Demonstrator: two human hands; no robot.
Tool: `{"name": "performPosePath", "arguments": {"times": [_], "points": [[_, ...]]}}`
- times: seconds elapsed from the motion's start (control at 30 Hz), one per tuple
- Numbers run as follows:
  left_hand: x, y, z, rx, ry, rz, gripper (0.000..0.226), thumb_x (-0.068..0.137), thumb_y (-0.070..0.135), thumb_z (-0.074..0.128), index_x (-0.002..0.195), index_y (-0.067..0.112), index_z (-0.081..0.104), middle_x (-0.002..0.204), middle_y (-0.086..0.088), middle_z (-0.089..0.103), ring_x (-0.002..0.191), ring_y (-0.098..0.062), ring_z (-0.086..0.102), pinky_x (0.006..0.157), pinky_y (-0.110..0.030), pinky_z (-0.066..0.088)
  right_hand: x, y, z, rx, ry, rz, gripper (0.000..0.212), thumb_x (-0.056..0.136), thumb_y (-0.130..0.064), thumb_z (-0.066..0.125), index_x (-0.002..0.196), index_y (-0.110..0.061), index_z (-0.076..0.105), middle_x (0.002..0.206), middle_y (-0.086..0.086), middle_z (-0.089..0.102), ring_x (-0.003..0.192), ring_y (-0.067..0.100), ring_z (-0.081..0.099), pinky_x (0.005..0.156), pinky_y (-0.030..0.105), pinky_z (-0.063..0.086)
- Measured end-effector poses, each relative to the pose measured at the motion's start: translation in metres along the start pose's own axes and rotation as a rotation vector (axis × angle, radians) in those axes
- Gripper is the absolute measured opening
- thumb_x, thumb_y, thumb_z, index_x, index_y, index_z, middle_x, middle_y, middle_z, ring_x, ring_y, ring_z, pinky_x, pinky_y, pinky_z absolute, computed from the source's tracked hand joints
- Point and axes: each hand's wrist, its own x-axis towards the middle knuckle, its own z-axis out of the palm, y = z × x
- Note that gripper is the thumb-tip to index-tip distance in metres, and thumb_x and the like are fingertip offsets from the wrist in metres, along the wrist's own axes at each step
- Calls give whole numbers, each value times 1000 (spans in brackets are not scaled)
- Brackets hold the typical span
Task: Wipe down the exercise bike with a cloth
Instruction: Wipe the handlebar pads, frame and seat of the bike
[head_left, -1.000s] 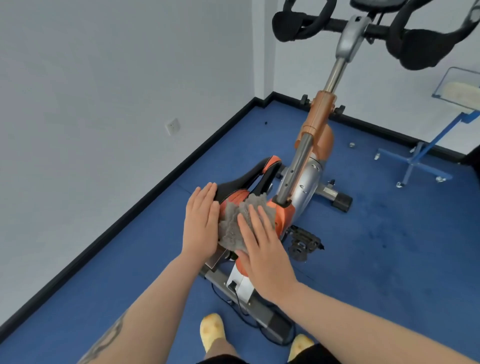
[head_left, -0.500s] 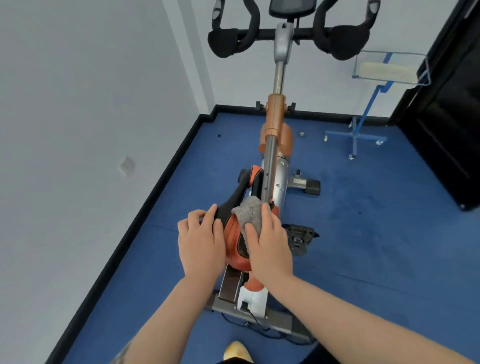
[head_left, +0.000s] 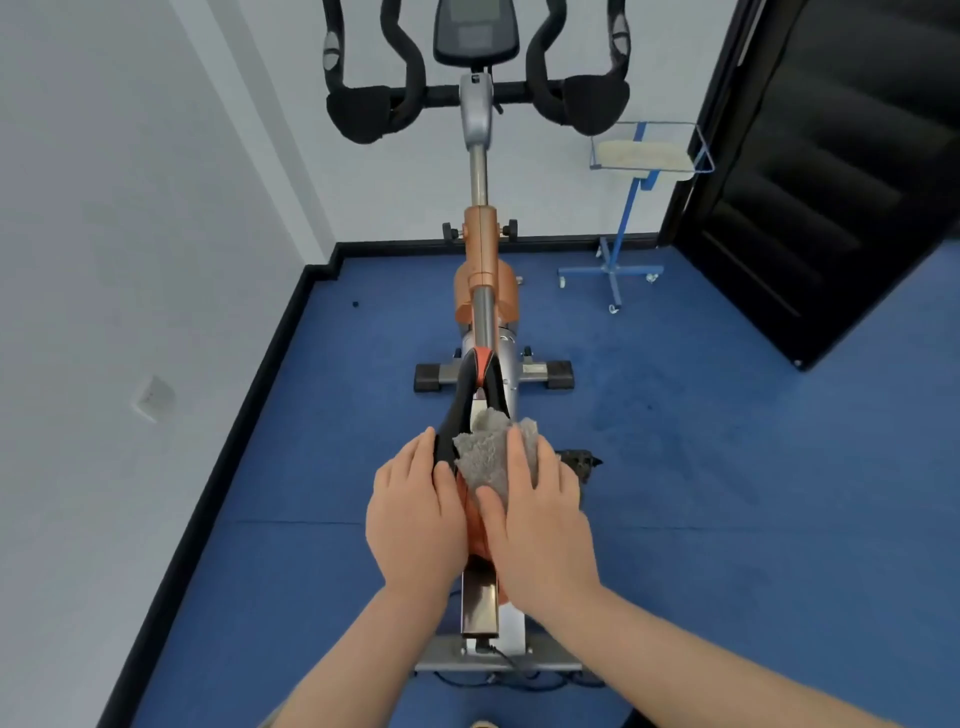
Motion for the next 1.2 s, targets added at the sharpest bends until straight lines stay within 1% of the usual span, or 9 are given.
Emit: {"name": "performPosePath", "arguments": {"times": [0.2,0.37,0.53,0.63,0.73,0.87,0.93,1.07,1.2], "points": [[-2,2,-1,-4,-1,40,37,96,16,49,132,19,60,130,5,62,118,-19,54,83,-36,49,47,-4,-14,128,-67,114,58,101,-47,28,152,-26,11,149,2,35,126,26,43,94,43,44],[1,7,0,3,34,23,36,95,13,48,127,16,65,124,4,66,113,-19,59,82,-35,53,31,1,-3,-131,-72,-87,71,98,-53,23,154,-21,-8,160,5,9,140,26,26,104,46,41],[-2,15,-3,53,54,10,44,91,24,37,124,18,66,122,7,67,110,-17,60,80,-36,54,105,-10,-14,213,-196,23,69,103,-41,27,153,-17,-15,158,9,15,123,32,46,87,41,45],[-3,16,-3,80,98,-26,48,91,29,31,122,23,67,120,13,66,109,-10,60,81,-27,51,95,2,-11,216,-229,-128,72,100,-46,27,150,-26,-20,161,1,4,127,28,44,82,39,48],[-2,21,0,91,134,-90,46,92,29,33,120,25,68,118,15,66,109,-6,59,86,-23,46,106,13,-8,286,-284,-209,72,100,-47,28,150,-27,-21,162,1,-11,138,27,33,97,41,44],[-6,29,5,106,184,-253,34,98,26,42,121,28,67,119,17,65,114,-2,54,91,-23,42,163,4,-9,444,-243,-211,61,102,-42,25,155,-18,5,162,5,-2,148,21,7,118,38,22],[-7,37,11,120,232,-417,30,99,25,47,123,29,66,123,15,63,119,-5,48,96,-24,38,170,11,-12,131,-229,-471,63,99,-48,7,153,-19,19,161,5,8,148,24,5,120,44,17],[-1,57,20,203,253,-676,38,100,32,39,133,29,58,138,10,52,132,-10,36,108,-34,35,184,31,-20,-53,-233,-1114,57,99,-49,10,136,-31,50,144,-11,46,141,18,28,118,50,12],[4,71,21,210,241,-851,43,102,37,32,142,31,47,146,10,42,137,-13,27,109,-37,32,251,14,-32,-43,-486,-1086,40,104,-38,26,93,-27,63,98,-5,62,104,23,54,91,41,40]]}}
